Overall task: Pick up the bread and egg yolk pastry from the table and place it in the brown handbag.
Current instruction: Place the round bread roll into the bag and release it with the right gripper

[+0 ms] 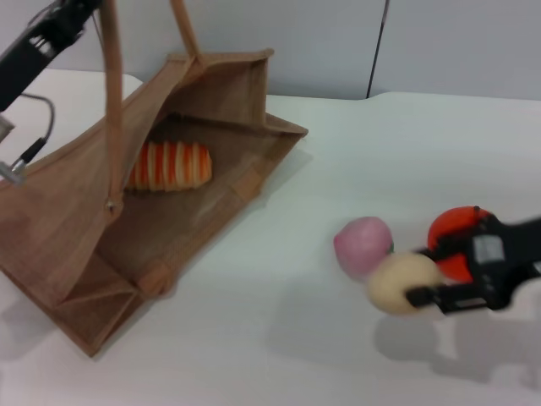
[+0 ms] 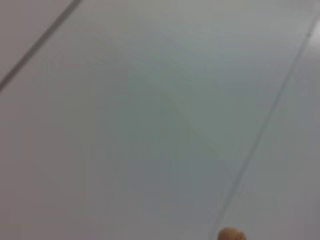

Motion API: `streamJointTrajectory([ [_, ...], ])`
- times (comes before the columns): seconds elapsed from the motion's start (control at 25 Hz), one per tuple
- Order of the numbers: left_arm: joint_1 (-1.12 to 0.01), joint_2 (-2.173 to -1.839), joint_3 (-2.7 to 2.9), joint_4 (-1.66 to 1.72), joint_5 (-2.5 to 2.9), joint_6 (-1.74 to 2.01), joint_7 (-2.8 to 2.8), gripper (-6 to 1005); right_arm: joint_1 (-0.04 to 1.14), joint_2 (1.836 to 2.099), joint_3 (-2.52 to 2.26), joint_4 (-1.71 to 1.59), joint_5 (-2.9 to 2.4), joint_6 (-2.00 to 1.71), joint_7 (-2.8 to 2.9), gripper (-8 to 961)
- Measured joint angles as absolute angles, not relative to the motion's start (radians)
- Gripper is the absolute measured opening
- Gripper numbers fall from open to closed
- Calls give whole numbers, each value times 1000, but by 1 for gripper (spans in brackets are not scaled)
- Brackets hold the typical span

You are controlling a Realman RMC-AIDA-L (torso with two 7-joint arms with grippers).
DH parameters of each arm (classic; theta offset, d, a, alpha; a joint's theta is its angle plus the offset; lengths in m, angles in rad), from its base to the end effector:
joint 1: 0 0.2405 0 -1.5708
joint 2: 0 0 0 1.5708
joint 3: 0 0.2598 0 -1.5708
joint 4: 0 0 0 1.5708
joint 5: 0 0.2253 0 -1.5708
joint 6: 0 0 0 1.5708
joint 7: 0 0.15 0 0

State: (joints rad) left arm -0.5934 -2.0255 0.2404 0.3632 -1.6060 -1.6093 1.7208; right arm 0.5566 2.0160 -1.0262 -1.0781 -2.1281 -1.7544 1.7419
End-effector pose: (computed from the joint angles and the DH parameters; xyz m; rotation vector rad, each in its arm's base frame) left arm -0.2689 0.3807 0.0774 -1.9032 -0.7982 -1.5653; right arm 0.2140 0.3480 0.0264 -3.0816 0.4427 0.1595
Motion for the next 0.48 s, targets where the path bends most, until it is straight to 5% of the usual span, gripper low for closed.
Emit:
streamJointTrajectory([
  [0.48,-662,-2021,247,373,-1552,-1764,1632,219,760,2023,-1268,-799,-1838,-1436,1579,527],
])
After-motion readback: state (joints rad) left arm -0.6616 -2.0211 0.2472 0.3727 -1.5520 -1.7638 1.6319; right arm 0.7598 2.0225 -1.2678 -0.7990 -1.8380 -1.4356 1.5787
